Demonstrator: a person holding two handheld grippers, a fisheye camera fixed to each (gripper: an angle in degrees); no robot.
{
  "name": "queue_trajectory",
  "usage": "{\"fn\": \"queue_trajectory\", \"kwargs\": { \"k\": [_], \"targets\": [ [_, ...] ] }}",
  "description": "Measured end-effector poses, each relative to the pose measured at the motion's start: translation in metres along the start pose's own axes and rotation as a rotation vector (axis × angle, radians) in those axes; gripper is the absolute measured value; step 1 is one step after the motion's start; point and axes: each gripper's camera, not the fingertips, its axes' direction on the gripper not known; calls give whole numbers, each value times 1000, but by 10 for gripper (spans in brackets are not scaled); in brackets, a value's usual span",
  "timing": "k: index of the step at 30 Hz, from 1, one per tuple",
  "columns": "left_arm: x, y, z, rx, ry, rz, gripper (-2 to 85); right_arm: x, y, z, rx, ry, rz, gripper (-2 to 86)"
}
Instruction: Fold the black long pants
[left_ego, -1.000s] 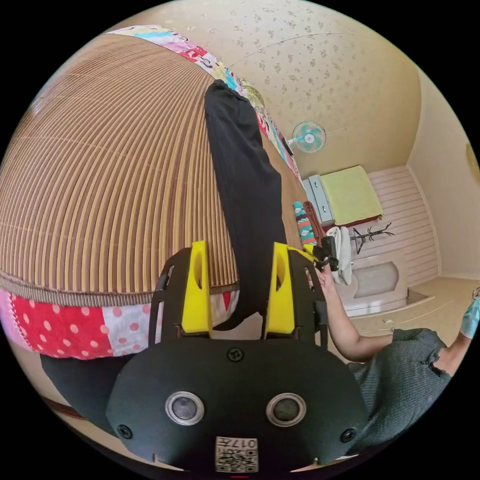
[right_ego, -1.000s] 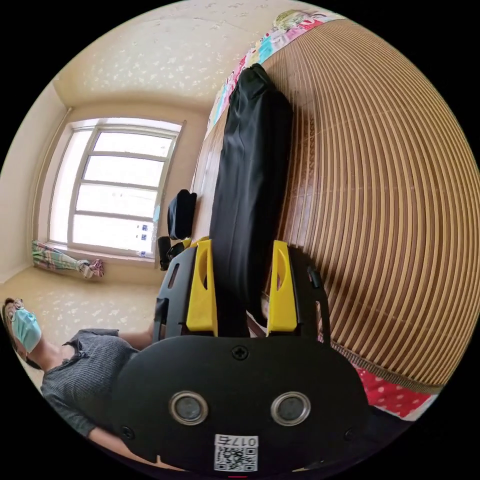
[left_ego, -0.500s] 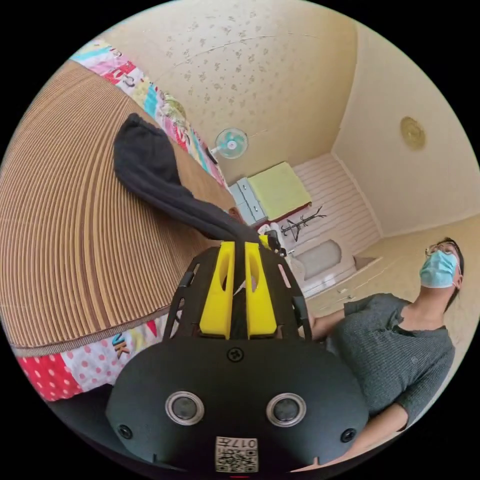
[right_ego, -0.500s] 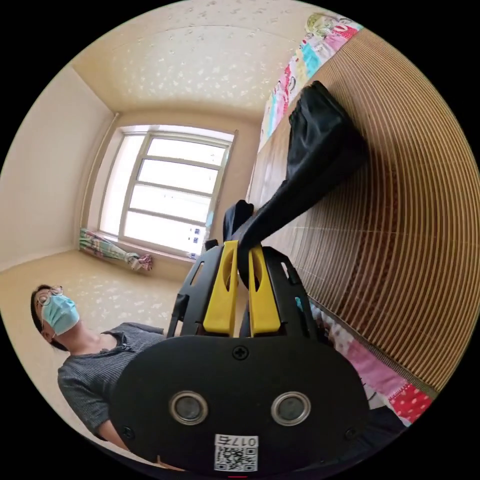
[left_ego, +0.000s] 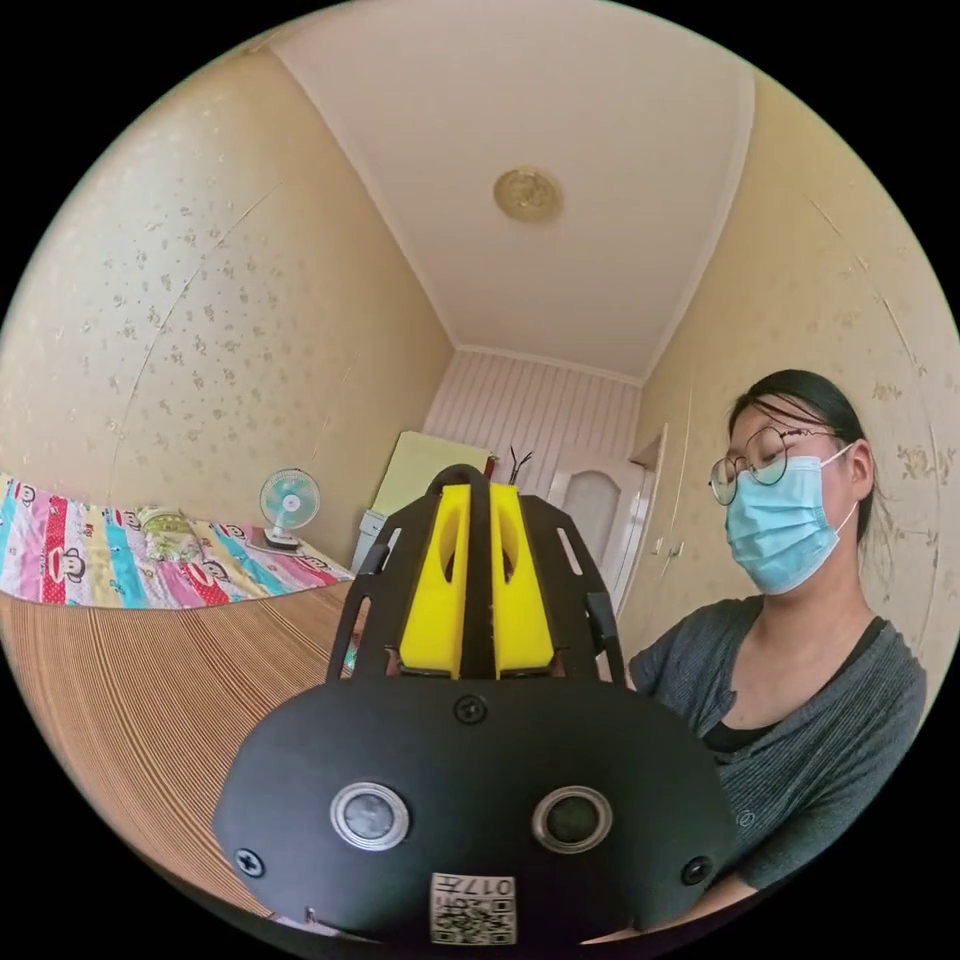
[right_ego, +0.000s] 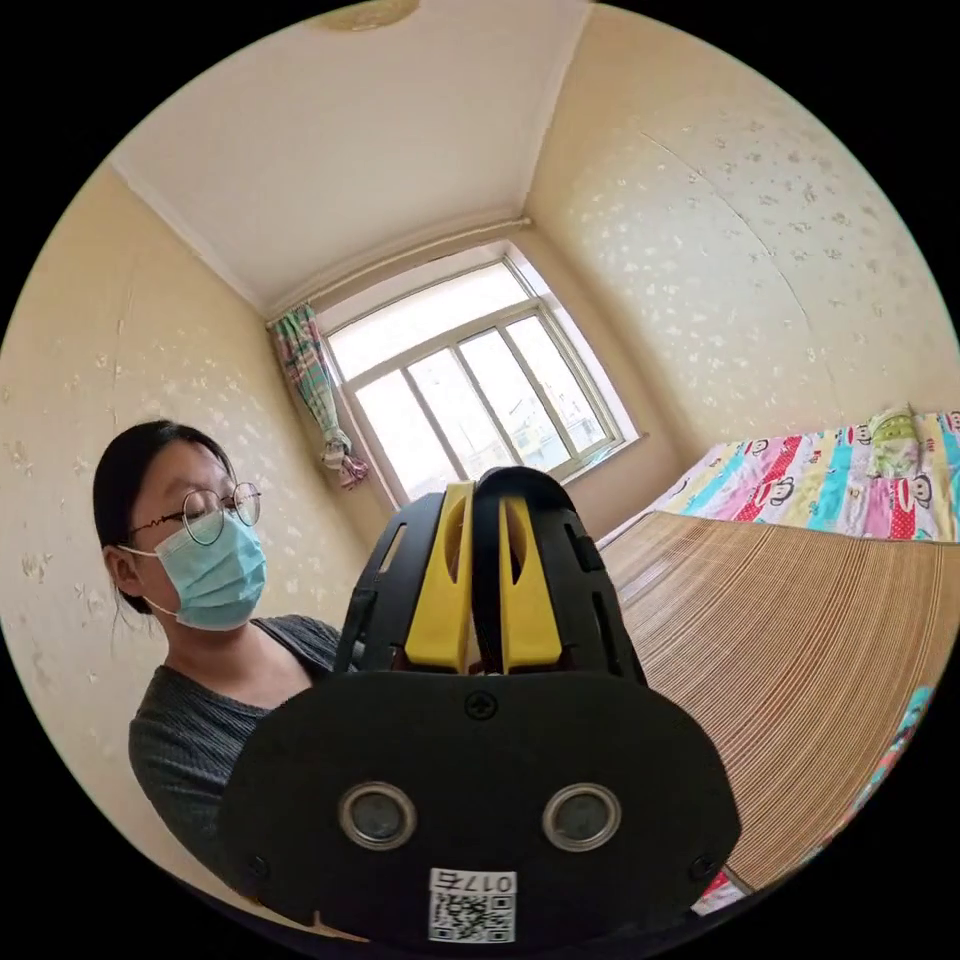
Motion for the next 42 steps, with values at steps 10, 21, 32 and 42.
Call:
{"fn": "queue_trajectory", "kwargs": {
  "k": [10, 21, 32, 42],
  "targets": [
    [-173, 15, 72, -99, -299, -322, 38, 152, -28, 67, -158, 377, 175, 3],
    [-226, 321, 67, -585, -385, -677, 53, 249, 273, 126, -609, 449, 366, 30],
    [-349, 341, 79, -519, -443, -820, 231, 345, 394, 63, -254, 395, 718, 207],
    [-386, 382, 160, -707, -379, -829, 123, 425, 422, 191, -435, 275, 750, 134]
  ]
}}
